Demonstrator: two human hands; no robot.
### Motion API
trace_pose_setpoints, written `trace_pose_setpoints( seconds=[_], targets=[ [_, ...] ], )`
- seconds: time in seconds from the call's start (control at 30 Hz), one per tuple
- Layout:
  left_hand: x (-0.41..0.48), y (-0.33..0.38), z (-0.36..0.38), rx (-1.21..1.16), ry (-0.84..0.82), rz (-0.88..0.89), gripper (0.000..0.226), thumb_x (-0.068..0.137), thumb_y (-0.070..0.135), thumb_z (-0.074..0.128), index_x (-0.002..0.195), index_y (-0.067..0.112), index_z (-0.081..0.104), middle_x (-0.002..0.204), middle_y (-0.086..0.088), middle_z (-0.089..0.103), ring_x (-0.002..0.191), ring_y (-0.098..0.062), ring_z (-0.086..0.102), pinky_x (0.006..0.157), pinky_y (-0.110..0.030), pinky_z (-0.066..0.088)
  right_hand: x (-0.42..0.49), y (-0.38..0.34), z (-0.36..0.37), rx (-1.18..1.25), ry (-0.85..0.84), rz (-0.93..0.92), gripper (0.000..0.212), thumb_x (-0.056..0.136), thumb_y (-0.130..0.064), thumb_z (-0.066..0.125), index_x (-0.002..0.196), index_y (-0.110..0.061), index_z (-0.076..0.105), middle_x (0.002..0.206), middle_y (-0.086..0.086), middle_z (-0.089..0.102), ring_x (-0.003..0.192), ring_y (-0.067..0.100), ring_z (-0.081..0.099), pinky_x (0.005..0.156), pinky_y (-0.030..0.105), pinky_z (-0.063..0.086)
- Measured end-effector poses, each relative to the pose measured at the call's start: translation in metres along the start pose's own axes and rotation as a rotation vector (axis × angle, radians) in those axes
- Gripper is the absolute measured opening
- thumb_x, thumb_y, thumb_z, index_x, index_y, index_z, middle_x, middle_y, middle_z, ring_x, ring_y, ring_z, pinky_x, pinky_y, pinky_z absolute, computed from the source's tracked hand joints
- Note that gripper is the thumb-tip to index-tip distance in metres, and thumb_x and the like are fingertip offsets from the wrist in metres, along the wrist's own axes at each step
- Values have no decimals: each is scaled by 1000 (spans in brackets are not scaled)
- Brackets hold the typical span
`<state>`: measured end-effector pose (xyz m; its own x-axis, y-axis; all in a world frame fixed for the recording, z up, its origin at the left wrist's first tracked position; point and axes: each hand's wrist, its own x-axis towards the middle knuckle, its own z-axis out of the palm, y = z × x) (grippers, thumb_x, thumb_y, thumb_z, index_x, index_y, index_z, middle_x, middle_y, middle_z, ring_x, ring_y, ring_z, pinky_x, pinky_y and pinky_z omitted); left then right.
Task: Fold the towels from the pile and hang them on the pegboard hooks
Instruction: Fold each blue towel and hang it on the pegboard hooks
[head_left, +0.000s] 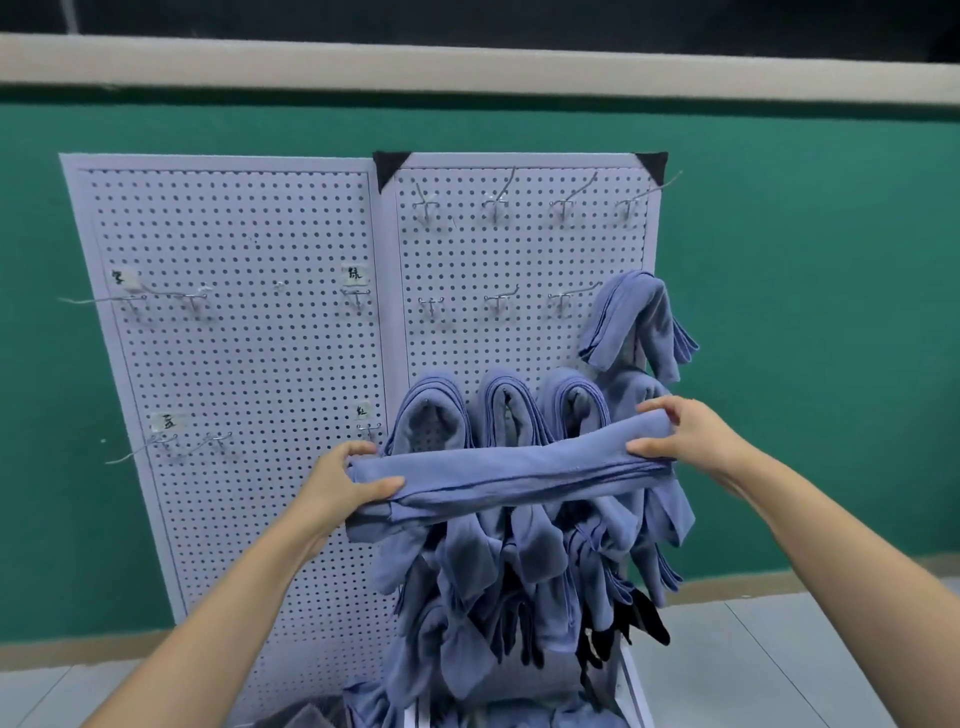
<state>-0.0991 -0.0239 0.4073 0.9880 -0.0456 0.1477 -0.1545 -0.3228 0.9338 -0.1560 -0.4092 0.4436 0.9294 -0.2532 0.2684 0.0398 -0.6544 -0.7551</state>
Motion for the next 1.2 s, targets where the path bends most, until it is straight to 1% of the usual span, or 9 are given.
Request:
trace_pose_setpoints(
  seconds=[0.17, 0.3, 0.43, 0.6, 0.7, 0.83, 1.0, 1.13, 1.2],
  targets=[
    [15, 28, 13, -177, -83, 12, 13, 81, 17, 74, 89, 9, 67, 82, -8, 72, 80, -26, 67, 67, -30, 52, 9, -29, -36, 213, 128, -71, 16, 78, -17, 78, 90, -12, 68, 85, 7, 71, 75, 18, 64, 63, 23, 50],
    [39, 61, 28, -304, -120, 18, 12, 86, 17, 68, 89, 7, 61, 83, -11, 66, 73, -22, 62, 71, -35, 52, 24, -56, -63, 445, 200, -185, 9, 84, -14, 71, 91, -17, 67, 85, 2, 70, 77, 16, 63, 68, 26, 50],
    [68, 89, 47, -238, 28, 63, 19, 81, 15, 75, 88, 15, 58, 97, -11, 62, 83, -28, 62, 81, -44, 54, 58, -83, -88, 474, 324, -217, 27, 82, -17, 73, 106, -12, 61, 92, 3, 67, 75, 14, 62, 63, 22, 51],
    [104, 117, 77, -52, 189, 303, 19, 83, 9, 71, 94, 11, 55, 110, -3, 53, 95, -19, 50, 77, -31, 39, 114, -120, -111, 416, 423, -230, 45, 79, -19, 77, 116, -10, 54, 114, 11, 62, 95, 24, 65, 84, 39, 55],
    [122, 129, 89, 96, 294, 474, 17, 84, 10, 69, 96, 11, 57, 103, 2, 55, 94, -13, 47, 77, -24, 33, 145, -132, -119, 318, 523, -234, 46, 75, -25, 79, 111, -15, 55, 119, 11, 61, 104, 26, 63, 91, 46, 52],
    [141, 128, 104, 329, 295, 594, 14, 85, 11, 69, 98, 14, 63, 92, -2, 62, 81, -17, 54, 72, -30, 44, 168, -129, -116, 104, 589, -212, 45, 81, -24, 73, 120, -10, 54, 123, 13, 58, 102, 24, 57, 82, 31, 45],
    [148, 128, 125, 767, 262, 613, 21, 92, 15, 58, 110, 21, 66, 110, 2, 66, 95, -19, 62, 70, -31, 49, 170, -107, -102, -407, 497, -203, 49, 82, -16, 66, 127, -15, 46, 120, 13, 56, 108, 33, 52, 82, 39, 45],
    [140, 144, 149, 421, 132, 684, 36, 100, 26, 43, 134, 19, 50, 118, 6, 60, 103, -17, 59, 84, -31, 48, 164, -100, -93, -658, 391, -517, 32, 91, -8, 48, 118, -18, 62, 131, 3, 54, 122, 27, 42, 93, 42, 41],
    [136, 151, 162, 366, 25, 683, 63, 93, 52, 46, 145, 19, 32, 137, 7, 48, 125, -17, 47, 98, -36, 43, 161, -102, -90, -751, 286, -615, 30, 97, -28, 41, 111, -18, 66, 120, 2, 63, 117, 25, 50, 103, 40, 32]
  ],
)
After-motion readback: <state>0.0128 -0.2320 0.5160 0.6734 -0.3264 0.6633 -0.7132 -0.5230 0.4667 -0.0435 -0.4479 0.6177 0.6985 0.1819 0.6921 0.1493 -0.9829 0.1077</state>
